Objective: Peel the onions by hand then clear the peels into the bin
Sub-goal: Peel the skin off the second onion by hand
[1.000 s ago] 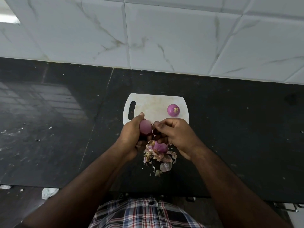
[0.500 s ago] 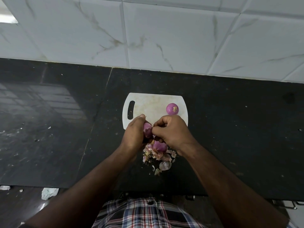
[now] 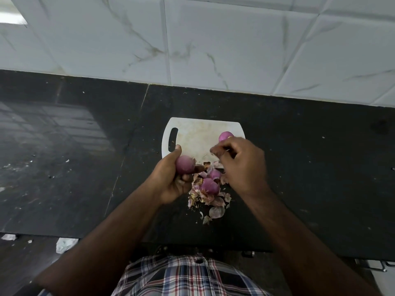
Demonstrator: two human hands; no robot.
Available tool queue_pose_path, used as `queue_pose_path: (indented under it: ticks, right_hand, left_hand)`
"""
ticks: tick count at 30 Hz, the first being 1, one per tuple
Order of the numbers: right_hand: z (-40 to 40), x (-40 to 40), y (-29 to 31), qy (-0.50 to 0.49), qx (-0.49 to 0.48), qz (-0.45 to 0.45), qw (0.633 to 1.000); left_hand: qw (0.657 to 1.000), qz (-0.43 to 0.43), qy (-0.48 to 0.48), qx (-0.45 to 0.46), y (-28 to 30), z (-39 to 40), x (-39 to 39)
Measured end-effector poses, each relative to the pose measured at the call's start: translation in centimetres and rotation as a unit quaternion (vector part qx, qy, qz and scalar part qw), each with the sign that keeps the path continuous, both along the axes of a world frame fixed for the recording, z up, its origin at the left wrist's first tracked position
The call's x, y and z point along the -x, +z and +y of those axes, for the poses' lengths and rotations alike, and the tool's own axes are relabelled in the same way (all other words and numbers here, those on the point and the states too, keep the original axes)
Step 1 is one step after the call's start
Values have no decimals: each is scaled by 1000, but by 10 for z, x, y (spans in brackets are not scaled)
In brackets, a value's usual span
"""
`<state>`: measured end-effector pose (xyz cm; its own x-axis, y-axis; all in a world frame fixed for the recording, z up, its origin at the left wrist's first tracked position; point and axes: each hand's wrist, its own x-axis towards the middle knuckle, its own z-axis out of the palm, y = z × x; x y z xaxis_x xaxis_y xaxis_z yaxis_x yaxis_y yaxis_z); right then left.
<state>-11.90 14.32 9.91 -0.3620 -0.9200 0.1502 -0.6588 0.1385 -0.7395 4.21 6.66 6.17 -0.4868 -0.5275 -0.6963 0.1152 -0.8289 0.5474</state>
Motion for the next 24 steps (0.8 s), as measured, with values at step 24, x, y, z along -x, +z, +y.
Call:
queue_pose_path:
  ticks: [24]
  right_hand:
    - [-50, -53, 30, 32, 126, -155, 979]
  left_hand:
    - [988, -51, 17, 148, 37, 23, 20]
